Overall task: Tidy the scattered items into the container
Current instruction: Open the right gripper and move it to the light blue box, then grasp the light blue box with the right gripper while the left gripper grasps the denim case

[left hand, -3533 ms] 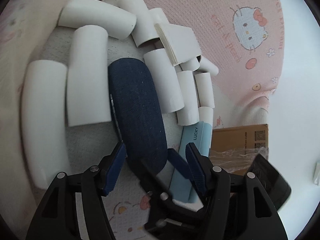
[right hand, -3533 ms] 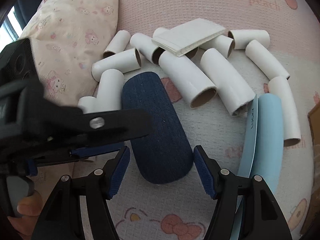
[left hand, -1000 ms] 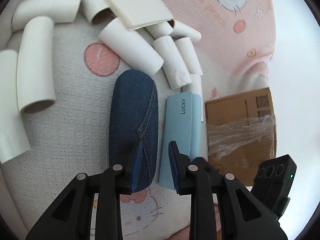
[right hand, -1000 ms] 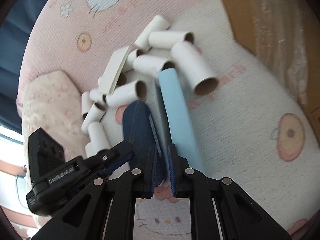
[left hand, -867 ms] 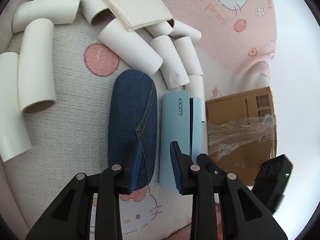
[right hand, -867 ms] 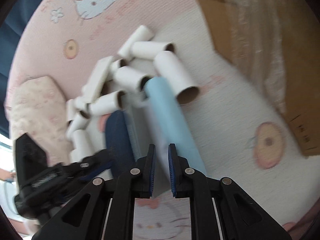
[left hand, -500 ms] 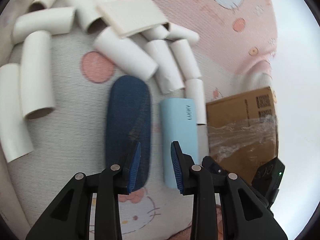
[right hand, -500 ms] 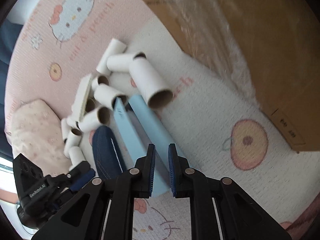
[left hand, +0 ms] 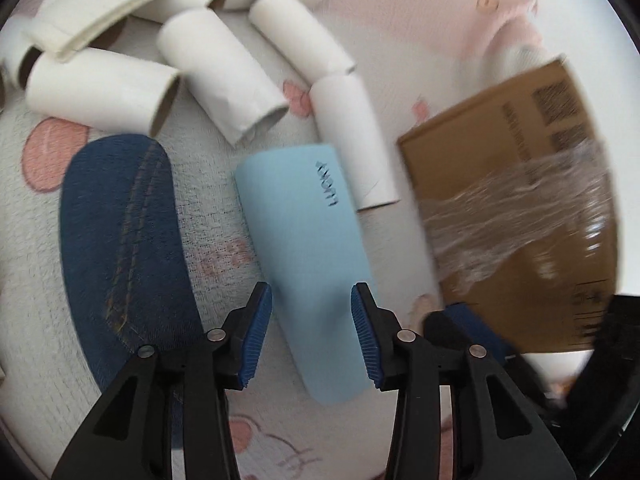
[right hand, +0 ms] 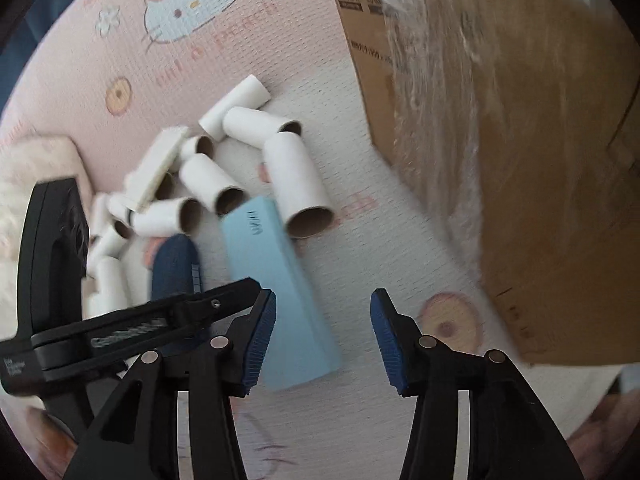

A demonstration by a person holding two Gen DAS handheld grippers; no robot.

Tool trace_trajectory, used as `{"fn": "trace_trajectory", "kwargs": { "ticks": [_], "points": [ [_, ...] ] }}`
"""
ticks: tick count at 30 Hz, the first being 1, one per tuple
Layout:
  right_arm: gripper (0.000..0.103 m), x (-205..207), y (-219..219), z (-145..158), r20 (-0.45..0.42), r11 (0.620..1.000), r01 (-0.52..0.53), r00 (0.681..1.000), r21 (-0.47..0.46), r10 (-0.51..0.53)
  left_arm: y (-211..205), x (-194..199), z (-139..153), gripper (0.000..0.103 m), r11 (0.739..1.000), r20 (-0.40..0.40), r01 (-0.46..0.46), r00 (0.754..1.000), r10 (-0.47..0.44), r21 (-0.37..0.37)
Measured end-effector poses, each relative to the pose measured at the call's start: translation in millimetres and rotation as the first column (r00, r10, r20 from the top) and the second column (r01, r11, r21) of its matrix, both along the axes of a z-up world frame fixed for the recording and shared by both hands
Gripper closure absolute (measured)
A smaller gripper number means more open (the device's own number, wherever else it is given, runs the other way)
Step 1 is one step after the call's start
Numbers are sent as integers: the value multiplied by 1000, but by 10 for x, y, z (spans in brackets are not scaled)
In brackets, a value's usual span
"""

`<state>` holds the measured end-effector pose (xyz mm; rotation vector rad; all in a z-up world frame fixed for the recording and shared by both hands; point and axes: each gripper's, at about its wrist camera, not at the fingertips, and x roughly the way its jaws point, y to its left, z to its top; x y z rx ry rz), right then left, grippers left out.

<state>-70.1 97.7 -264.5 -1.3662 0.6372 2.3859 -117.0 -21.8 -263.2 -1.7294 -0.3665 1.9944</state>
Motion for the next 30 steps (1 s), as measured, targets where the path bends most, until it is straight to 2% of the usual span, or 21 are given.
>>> {"fn": "trace_trajectory", "kwargs": {
  "ticks": [3, 6, 9, 12, 17, 19, 22, 24, 30],
  "points": [
    [57, 18, 39, -38, 1, 1000, 7, 1000, -14, -7, 11, 4, -1, 58, 1000, -12, 2, 1000, -2, -4],
    [57, 41, 105, -91, 15, 998, 18, 1000, -60, -17, -61, -4, 20, 59, 1000, 26, -7, 1000, 7, 7],
    [54, 45, 70, -55, 18, 999, 2, 1000, -38, -2, -237, 43, 228, 56, 997, 0, -47, 999, 47, 58],
    [42, 5, -21, -32, 10, 999, -28, 1000, -31, 28, -415, 108, 450, 44, 997, -64, -72, 995, 73, 14],
    [42, -106, -273, -66, 47, 993, -121, 992, 9, 120, -576, 179, 588, 41, 988, -151, -63, 988, 41, -140],
    [41, -140, -351, -84, 55, 989, -150, 987, 15, 149, -611, 148, 565, 41, 986, -138, -78, 989, 57, -151],
    [39, -181, -428, -120, 70, 985, -170, 983, 21, 168, -678, 110, 436, 40, 984, -72, -109, 992, 100, -139],
    [39, -216, -445, -152, 81, 984, -175, 982, 27, 172, -703, 86, 350, 40, 977, -38, -129, 992, 124, -168],
    [39, -392, -393, -293, 108, 981, -194, 975, -22, 195, -681, 22, 343, 36, 961, -62, -130, 991, 118, -244]
  ]
}}
